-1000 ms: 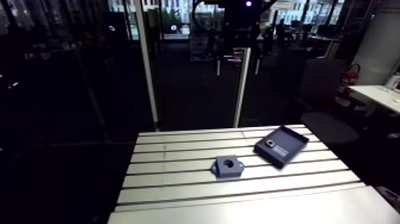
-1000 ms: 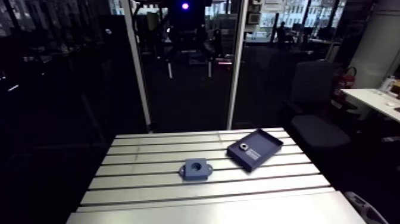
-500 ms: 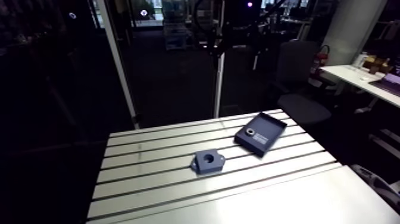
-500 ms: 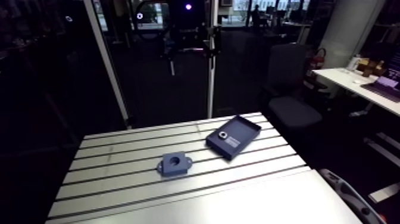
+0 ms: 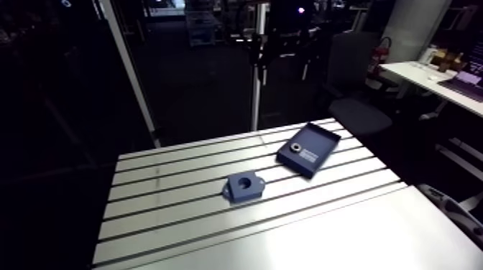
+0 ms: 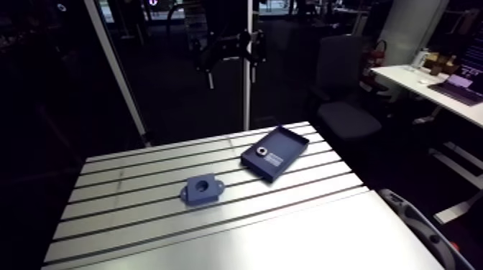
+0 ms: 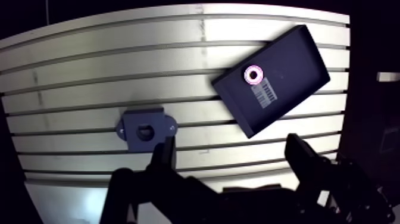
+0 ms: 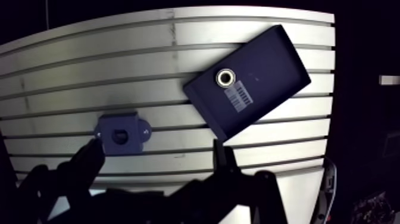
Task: Pick up the bearing and press it into the housing until flush.
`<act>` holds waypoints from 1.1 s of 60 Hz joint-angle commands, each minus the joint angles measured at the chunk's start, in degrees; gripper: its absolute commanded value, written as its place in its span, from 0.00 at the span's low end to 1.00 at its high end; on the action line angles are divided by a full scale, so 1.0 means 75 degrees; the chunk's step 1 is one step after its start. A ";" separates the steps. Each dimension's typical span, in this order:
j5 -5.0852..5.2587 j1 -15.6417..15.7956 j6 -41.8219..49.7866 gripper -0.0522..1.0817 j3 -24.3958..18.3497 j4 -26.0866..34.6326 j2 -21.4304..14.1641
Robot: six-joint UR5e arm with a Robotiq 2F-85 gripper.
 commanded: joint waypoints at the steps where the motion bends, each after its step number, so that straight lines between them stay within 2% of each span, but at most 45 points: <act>1: 0.0000 -0.0248 -0.0185 0.05 0.0250 -0.0406 0.0148; 19: 0.0024 -0.0617 -0.0428 0.05 0.0395 -0.0697 0.0623; 43: -0.0023 -0.0657 -0.0407 0.05 0.0107 -0.0898 0.1617; 57: -0.0267 -0.0690 -0.0430 0.08 -0.0113 -0.0922 0.2045; 66: -0.0304 -0.0772 -0.0678 0.11 -0.0255 -0.0910 0.2188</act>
